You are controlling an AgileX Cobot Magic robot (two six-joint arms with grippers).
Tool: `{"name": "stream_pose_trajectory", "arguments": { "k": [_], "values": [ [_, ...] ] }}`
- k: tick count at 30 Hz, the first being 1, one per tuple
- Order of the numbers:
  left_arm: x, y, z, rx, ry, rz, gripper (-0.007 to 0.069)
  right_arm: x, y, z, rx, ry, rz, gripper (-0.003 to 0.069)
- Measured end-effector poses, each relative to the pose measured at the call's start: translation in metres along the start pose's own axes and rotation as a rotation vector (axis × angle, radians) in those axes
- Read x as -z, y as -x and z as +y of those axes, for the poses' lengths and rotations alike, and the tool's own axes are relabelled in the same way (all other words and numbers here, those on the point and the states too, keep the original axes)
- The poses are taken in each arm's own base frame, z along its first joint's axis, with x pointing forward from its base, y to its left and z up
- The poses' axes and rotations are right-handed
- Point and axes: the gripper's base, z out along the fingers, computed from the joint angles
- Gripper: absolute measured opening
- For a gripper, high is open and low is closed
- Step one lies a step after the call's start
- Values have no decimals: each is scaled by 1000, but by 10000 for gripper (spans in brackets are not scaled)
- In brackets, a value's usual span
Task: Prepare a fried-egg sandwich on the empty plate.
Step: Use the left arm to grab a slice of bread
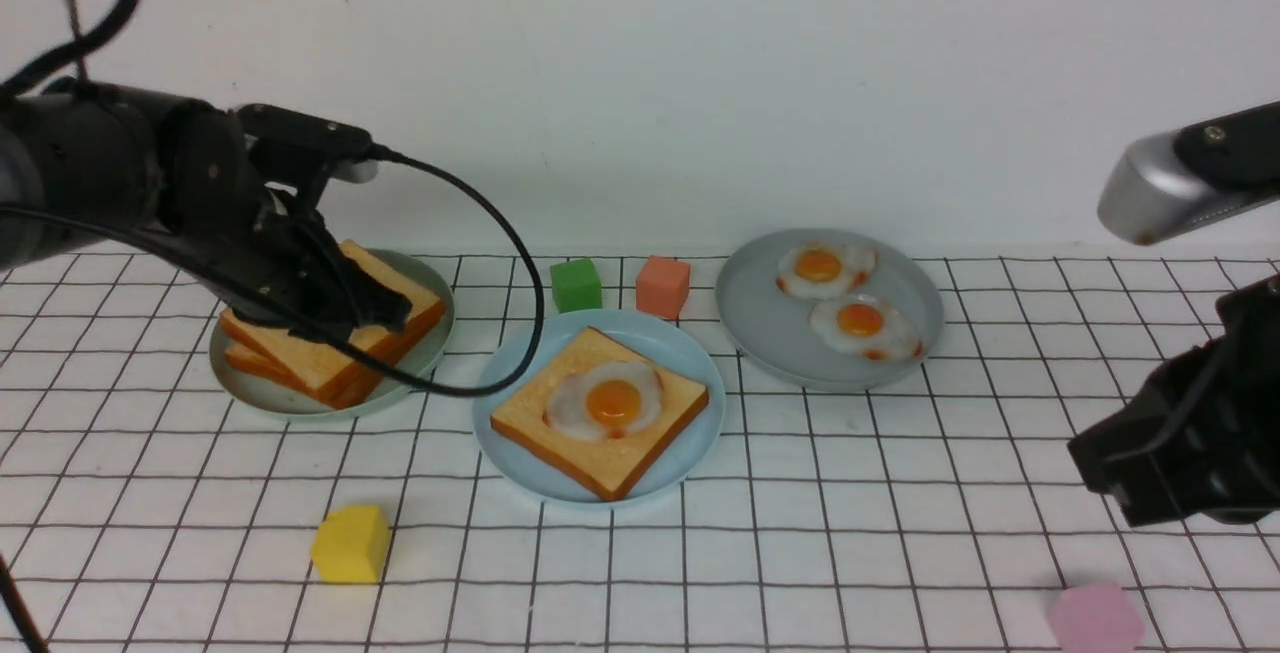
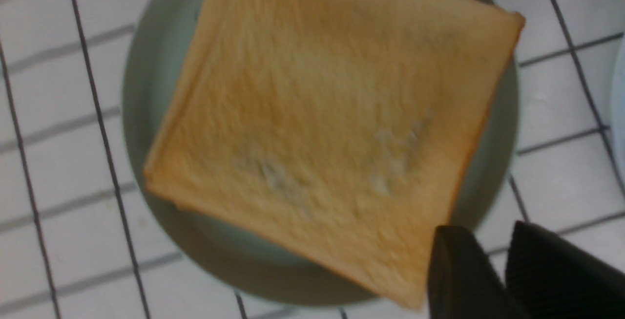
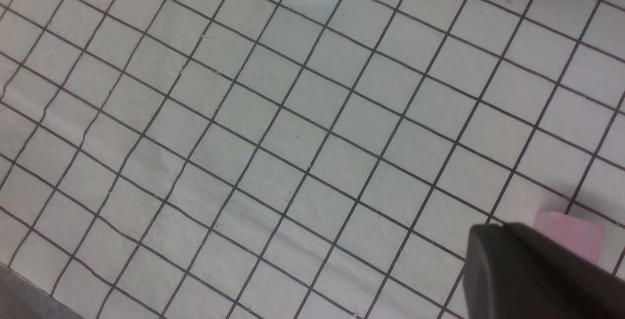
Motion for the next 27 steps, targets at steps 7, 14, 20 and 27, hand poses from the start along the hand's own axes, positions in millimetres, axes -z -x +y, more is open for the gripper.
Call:
{"name": "stream_pose_trajectory", "arguments": {
  "k": [7,14,20,27],
  "values": [
    [-25,4,-1,-48,12,-81,419,0,1,0,1,-2,-12,48],
    [-58,-8,-4,-79,6,-40,470,0,3,0,-2,-4,-29,59],
    [-63,-9,-5,-97,9,-33,454,0,3,-1,1,-10,-32,69],
    [-65,-9,-4,-105,12,-23,265,0,3,-1,-1,-10,-28,81]
  ]
}}
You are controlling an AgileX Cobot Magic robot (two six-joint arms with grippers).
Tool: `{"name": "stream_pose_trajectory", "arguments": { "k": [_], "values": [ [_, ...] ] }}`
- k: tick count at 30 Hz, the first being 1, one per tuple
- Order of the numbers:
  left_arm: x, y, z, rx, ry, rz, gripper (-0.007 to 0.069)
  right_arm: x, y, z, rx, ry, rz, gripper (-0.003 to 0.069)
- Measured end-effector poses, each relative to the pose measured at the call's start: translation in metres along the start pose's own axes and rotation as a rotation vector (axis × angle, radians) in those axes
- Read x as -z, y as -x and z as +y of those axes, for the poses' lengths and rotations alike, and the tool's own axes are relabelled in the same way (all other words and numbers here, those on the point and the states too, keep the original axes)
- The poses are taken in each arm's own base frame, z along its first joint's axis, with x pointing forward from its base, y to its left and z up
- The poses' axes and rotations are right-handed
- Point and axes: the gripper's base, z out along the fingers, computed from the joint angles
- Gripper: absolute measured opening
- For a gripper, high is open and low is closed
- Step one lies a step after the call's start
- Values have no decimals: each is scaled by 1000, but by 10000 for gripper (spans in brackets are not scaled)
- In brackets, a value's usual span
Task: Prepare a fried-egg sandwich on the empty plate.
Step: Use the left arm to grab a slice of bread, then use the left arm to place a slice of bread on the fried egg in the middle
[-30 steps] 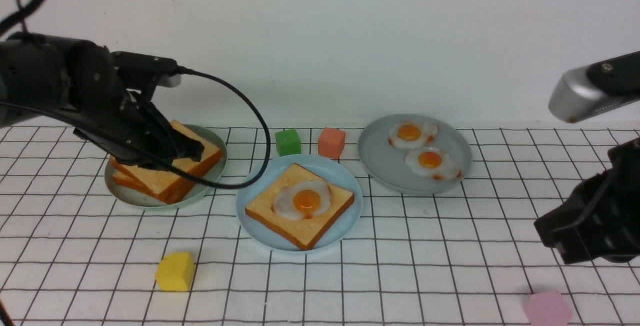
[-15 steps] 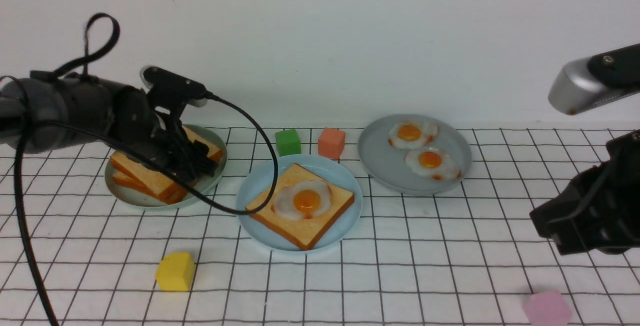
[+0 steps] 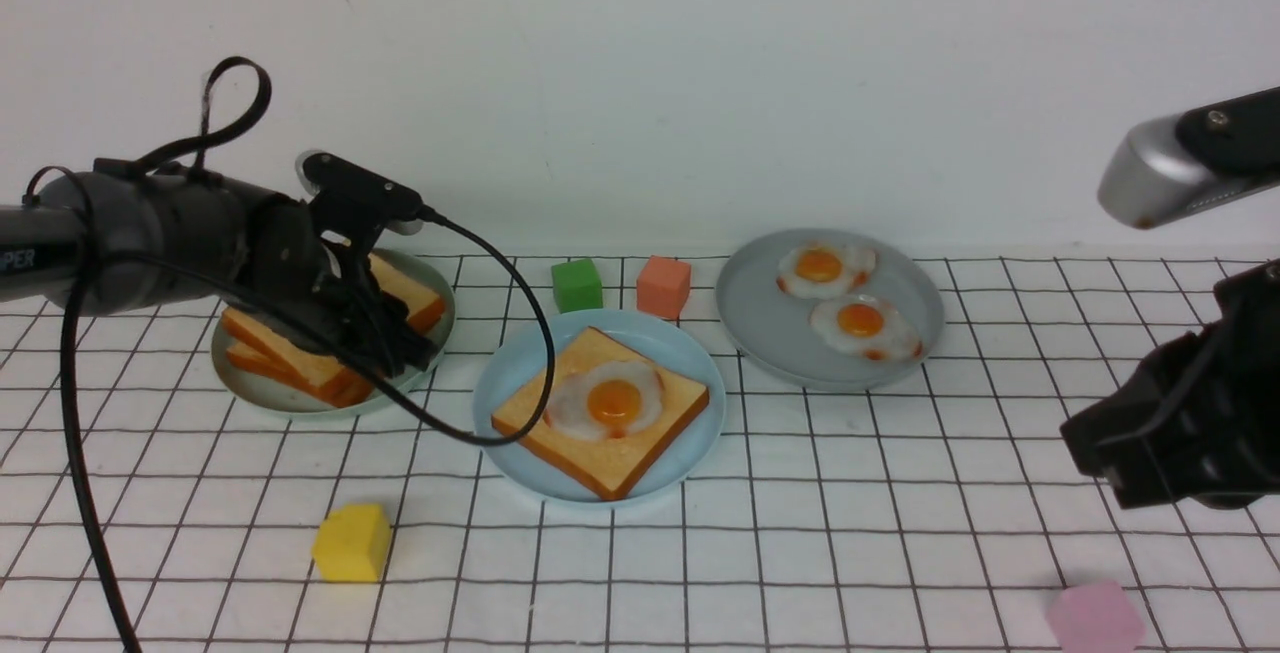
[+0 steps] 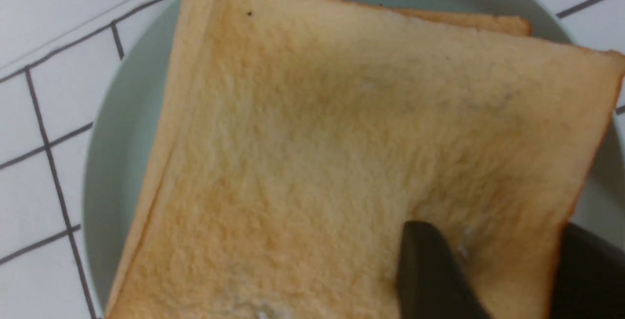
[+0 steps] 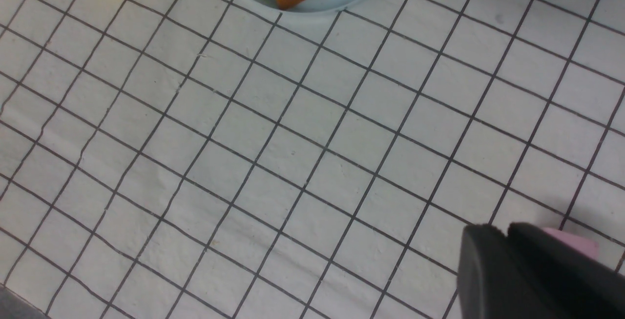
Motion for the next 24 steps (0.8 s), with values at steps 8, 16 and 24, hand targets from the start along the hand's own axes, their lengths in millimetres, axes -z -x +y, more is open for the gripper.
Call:
{"name": "stream_pose_trajectory", "arguments": {
  "k": [8,16,24],
  "values": [
    [13,4,1,-27,10,-1,166,0,-1,0,-5,0,7,90],
    [74,25,11,-17,46,-98,17,3,-1,0,-9,1,-1,100],
    [115,37,-9,-43,18,-135,17,27,-8,2,-3,1,-83,101]
  ]
}}
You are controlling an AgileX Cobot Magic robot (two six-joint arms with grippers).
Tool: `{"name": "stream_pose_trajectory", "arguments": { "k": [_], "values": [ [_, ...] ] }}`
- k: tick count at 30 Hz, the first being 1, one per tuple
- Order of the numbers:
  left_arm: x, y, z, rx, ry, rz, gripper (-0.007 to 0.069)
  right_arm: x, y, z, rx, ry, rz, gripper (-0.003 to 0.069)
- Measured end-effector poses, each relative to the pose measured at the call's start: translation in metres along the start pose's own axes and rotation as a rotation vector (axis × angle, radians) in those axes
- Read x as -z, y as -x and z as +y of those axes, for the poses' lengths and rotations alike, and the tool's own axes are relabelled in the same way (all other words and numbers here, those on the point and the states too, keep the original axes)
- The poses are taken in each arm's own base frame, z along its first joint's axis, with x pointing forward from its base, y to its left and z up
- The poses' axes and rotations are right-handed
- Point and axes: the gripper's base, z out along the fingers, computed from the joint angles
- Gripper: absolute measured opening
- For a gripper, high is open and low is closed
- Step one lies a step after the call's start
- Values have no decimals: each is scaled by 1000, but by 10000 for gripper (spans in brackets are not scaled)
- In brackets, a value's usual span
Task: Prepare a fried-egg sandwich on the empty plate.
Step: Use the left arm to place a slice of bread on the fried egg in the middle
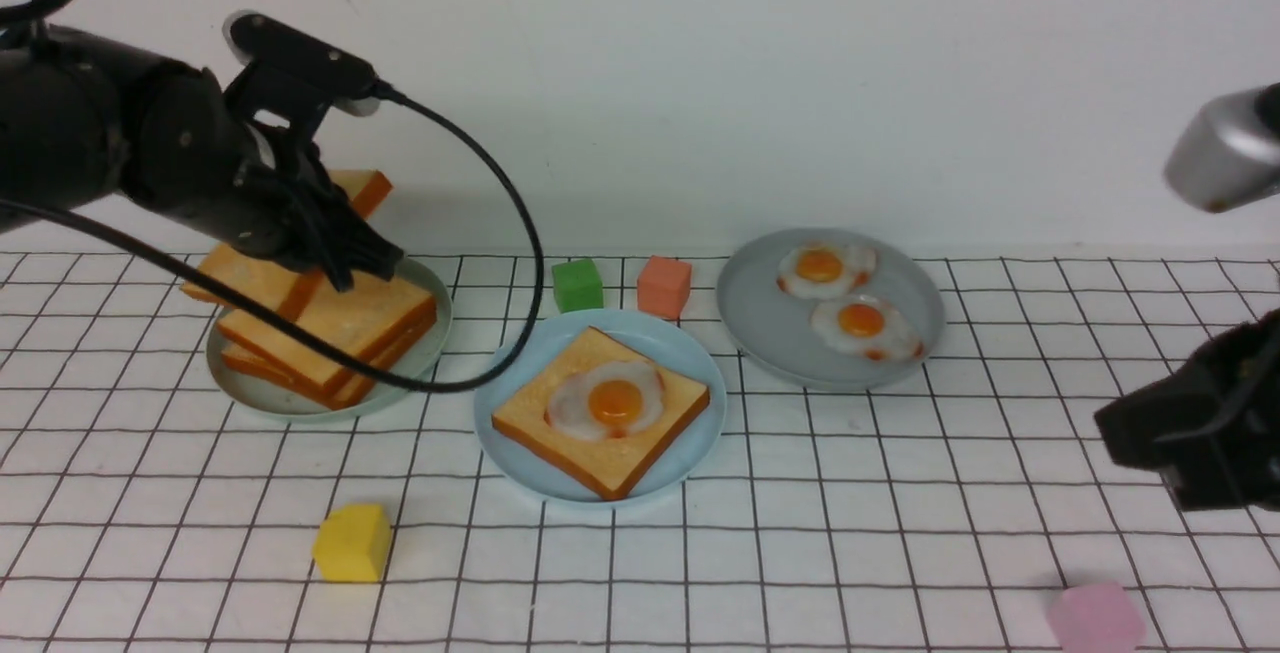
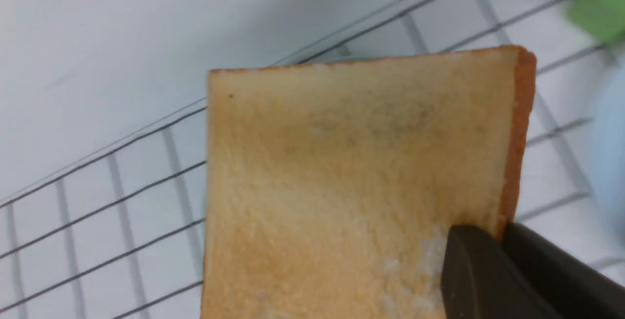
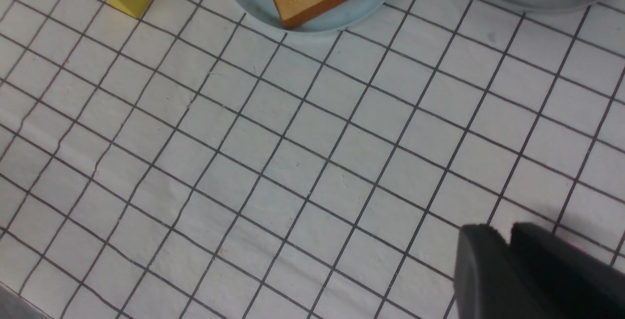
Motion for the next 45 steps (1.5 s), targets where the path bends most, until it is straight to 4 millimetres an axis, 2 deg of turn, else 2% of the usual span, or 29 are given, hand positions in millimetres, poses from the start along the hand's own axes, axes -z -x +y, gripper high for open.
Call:
{"name": "stream_pose_trajectory", "arguments": {
  "k": [4,6,9,14,22,32,39,44,45],
  "values": [
    [8,12,-48,-53,-105,-23,17,21,-8,2,10,0,-39,103],
    [8,14,-80,-69,-175,-18,17,35,-16,3,16,3,-54,104],
    [1,12,-109,-78,-228,11,17,51,-25,4,15,4,-76,106],
    [-19,16,-139,-93,-264,79,17,79,-42,6,6,12,-152,108],
    [-48,22,-150,-146,-242,136,17,102,-58,7,-2,17,-229,108],
    [-56,22,-161,-179,-249,107,17,102,-61,6,-20,4,-205,113],
    [-71,12,-168,-186,-256,150,17,102,-61,5,-18,-6,-206,116],
    [-74,11,-169,-188,-257,154,57,102,-60,5,-18,-7,-208,116],
    [-75,11,-170,-187,-258,150,86,102,-60,5,-18,-7,-211,116]
  ]
}}
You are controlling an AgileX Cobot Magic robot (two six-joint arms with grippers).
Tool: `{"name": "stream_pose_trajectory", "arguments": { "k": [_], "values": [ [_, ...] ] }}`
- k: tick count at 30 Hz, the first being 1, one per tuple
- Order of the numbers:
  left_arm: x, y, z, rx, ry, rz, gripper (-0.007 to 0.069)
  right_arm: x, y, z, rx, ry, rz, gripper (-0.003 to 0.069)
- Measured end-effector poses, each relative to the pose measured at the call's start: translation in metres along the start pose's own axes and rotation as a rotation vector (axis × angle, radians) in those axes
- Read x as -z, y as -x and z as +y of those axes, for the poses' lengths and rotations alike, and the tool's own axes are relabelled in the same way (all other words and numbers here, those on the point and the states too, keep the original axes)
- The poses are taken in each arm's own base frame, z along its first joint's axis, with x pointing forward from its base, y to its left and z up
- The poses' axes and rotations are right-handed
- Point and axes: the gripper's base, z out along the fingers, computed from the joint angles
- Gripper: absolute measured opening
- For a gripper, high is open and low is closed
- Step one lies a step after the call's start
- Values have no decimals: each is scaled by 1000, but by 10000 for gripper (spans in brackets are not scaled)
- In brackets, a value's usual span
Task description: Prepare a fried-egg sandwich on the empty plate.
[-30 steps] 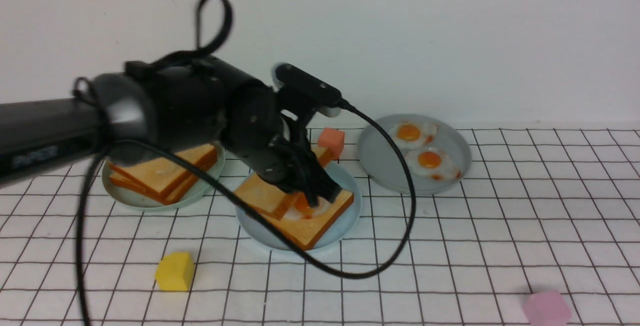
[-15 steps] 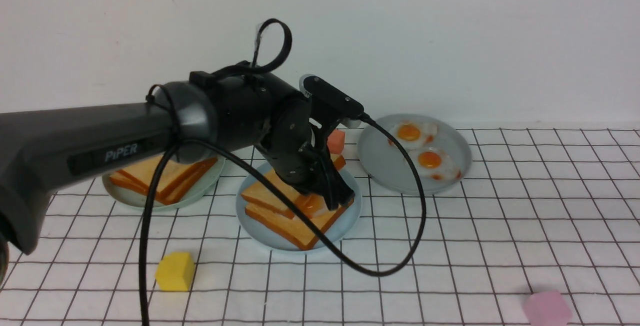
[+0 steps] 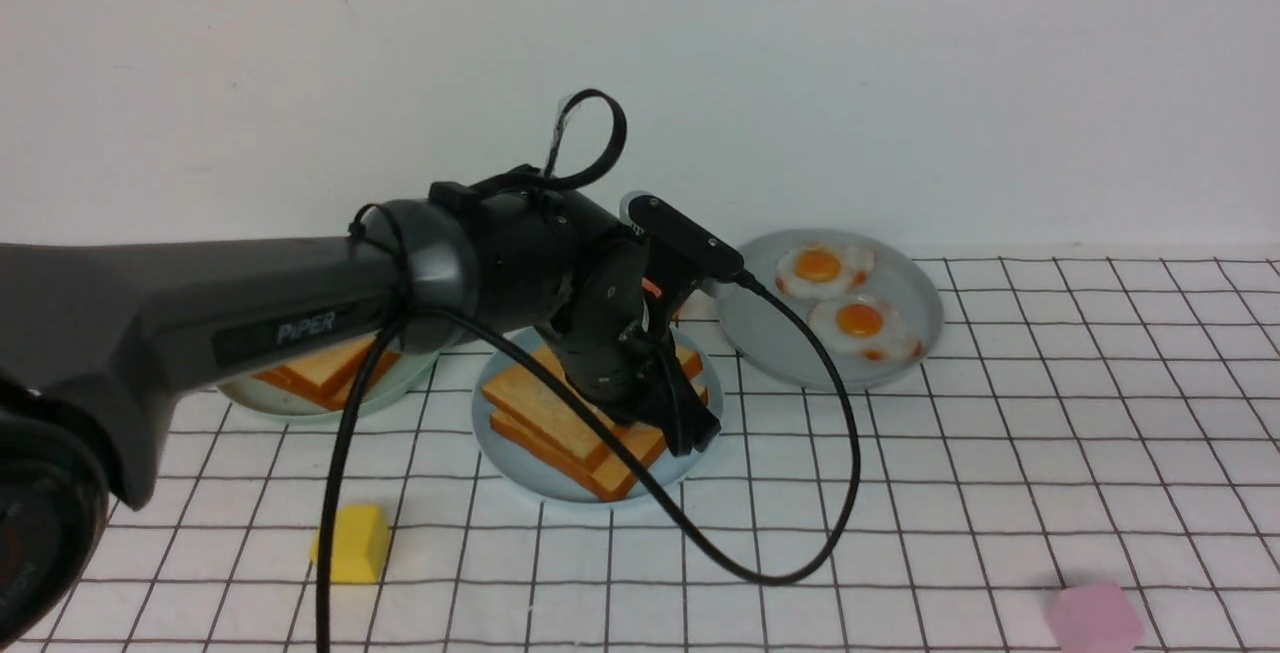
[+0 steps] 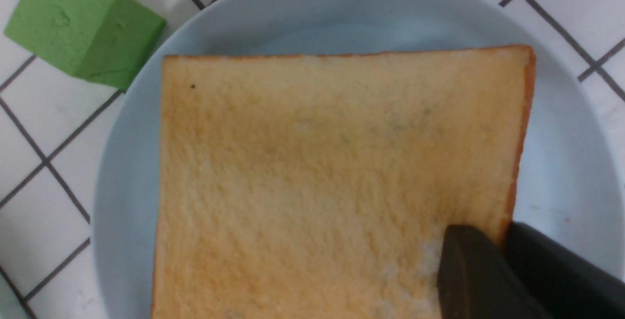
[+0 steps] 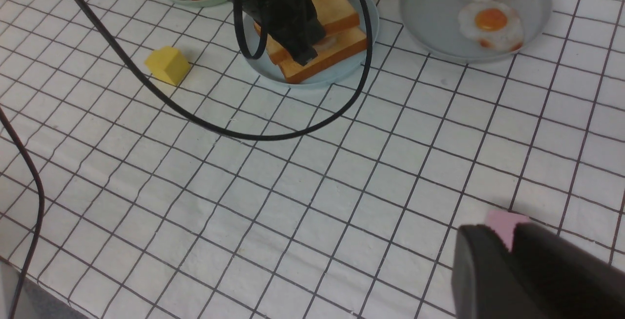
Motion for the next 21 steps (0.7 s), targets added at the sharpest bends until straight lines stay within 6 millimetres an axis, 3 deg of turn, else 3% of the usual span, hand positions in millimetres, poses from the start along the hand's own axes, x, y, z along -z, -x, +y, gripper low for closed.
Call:
{"name": "stream_pose_trajectory", "arguments": {
  "k": [8,15,17,19,20,21],
  "values": [
    [0,2,-1,15,-9,-20,274,0,0,0,0,0,-1,117],
    [16,4,1,35,-15,-9,317,0,0,0,0,0,-1,120],
    [36,6,2,57,-24,-2,316,0,0,0,0,0,-1,123],
    [76,15,6,92,-37,-43,292,0,0,0,0,0,-1,125],
    [76,16,6,95,-40,-44,292,0,0,0,0,0,-1,125],
    [104,19,7,122,-55,-83,258,0,0,0,0,0,0,125]
  ]
}}
